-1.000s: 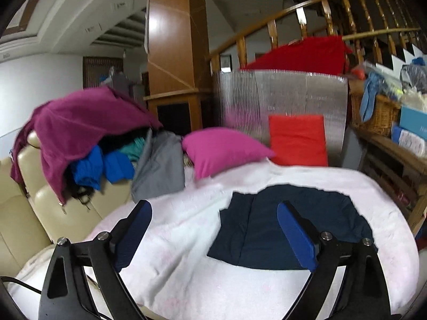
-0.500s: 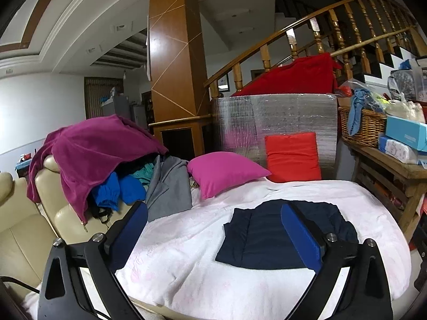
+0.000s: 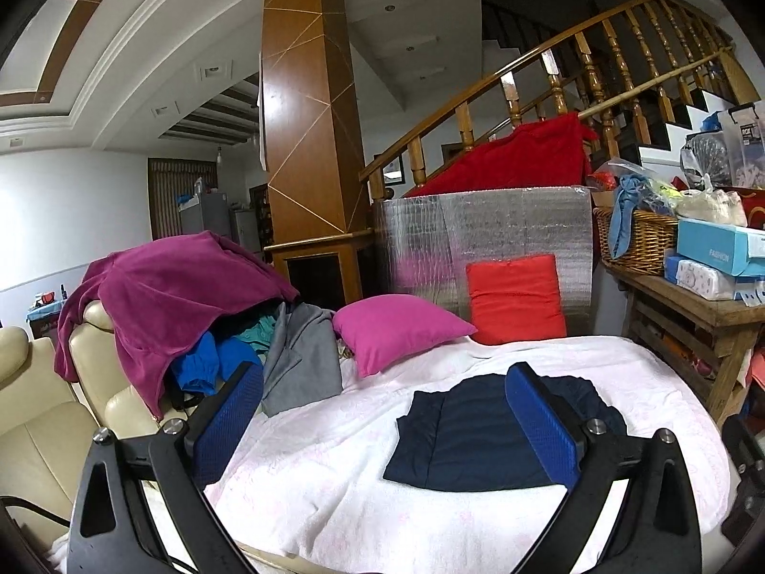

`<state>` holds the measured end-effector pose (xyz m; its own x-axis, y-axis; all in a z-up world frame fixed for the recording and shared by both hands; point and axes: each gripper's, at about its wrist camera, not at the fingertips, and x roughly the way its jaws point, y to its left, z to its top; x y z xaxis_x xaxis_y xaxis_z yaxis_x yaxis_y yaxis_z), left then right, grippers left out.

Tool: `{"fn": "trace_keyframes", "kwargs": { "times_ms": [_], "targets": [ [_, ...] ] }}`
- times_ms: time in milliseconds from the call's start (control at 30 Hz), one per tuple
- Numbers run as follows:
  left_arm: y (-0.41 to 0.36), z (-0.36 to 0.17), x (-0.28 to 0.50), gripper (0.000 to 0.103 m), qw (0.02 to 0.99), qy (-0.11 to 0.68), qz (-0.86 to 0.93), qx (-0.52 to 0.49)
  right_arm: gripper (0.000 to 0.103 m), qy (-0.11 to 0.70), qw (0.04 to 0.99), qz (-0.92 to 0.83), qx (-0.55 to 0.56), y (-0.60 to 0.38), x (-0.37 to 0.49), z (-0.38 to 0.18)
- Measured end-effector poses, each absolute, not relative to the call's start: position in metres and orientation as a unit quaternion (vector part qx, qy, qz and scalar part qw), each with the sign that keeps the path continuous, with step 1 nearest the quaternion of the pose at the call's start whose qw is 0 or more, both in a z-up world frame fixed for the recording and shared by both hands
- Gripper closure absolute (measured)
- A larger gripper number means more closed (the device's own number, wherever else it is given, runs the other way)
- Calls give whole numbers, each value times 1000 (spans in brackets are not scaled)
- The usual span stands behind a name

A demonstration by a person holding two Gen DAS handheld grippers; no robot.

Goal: Fold large clothes

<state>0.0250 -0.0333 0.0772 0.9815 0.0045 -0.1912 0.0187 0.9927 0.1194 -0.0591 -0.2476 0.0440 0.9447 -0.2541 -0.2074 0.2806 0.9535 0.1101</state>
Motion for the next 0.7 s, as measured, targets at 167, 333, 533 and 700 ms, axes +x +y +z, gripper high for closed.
{"fn": "trace_keyframes", "kwargs": {
  "times_ms": [167,333,533,700],
  "targets": [
    [-31,78,22,2,994,93,-1,58,0,105,983,-130,72,-240,-55,41],
    [-30,77,22,2,994,94,2,61,0,109,984,-124,72,-234,-52,39],
    [-31,77,21,2,993,96,2,61,0,112,984,-122,71,-228,-50,37],
    [-31,77,20,2,993,97,2,62,0,113,983,-123,75,-230,-49,36]
  ]
}}
